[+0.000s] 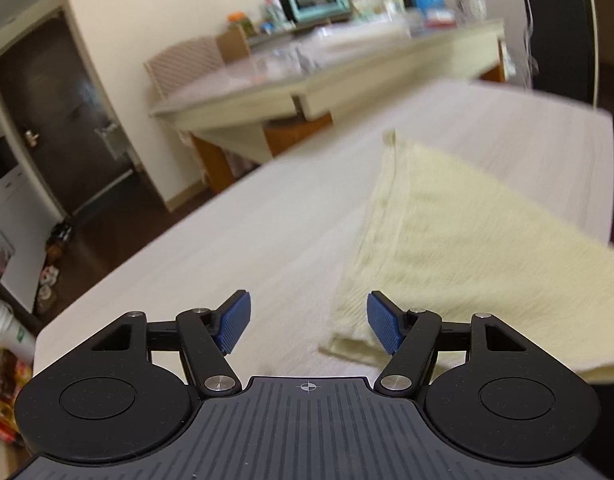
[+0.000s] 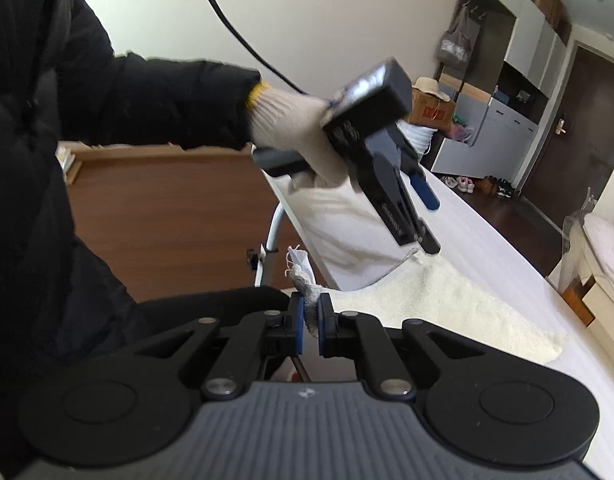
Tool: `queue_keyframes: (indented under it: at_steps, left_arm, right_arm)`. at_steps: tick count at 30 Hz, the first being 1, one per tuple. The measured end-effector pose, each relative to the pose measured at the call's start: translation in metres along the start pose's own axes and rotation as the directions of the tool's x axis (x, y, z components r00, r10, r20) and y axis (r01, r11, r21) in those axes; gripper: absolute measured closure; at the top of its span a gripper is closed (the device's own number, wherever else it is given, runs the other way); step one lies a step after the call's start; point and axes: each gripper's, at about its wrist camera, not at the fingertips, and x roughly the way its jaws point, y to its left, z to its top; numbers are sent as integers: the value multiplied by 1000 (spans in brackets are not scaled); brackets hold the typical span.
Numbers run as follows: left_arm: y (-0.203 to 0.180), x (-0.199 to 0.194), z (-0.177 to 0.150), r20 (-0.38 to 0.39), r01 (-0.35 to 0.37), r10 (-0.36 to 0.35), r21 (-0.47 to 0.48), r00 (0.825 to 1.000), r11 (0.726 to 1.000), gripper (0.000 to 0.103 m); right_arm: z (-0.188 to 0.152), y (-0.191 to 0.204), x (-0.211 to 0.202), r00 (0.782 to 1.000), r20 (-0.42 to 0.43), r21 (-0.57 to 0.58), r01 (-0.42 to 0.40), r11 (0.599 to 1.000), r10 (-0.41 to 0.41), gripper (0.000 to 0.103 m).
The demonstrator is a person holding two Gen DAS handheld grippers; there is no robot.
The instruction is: Fold towel
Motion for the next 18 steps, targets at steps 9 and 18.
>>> queue_keyframes:
  at_steps: [9,18]
  left_arm:
    - [2,5,1,-56,3,-4,-13,998,1000,32]
    - [17,10,4,-96,34,-47,-132,994,991,29]
  right_arm:
    - [2,-68,-29,993,115,116,-37,993,23,95]
    - [-8,-218,-25,979,196,328,-112,938,48,95]
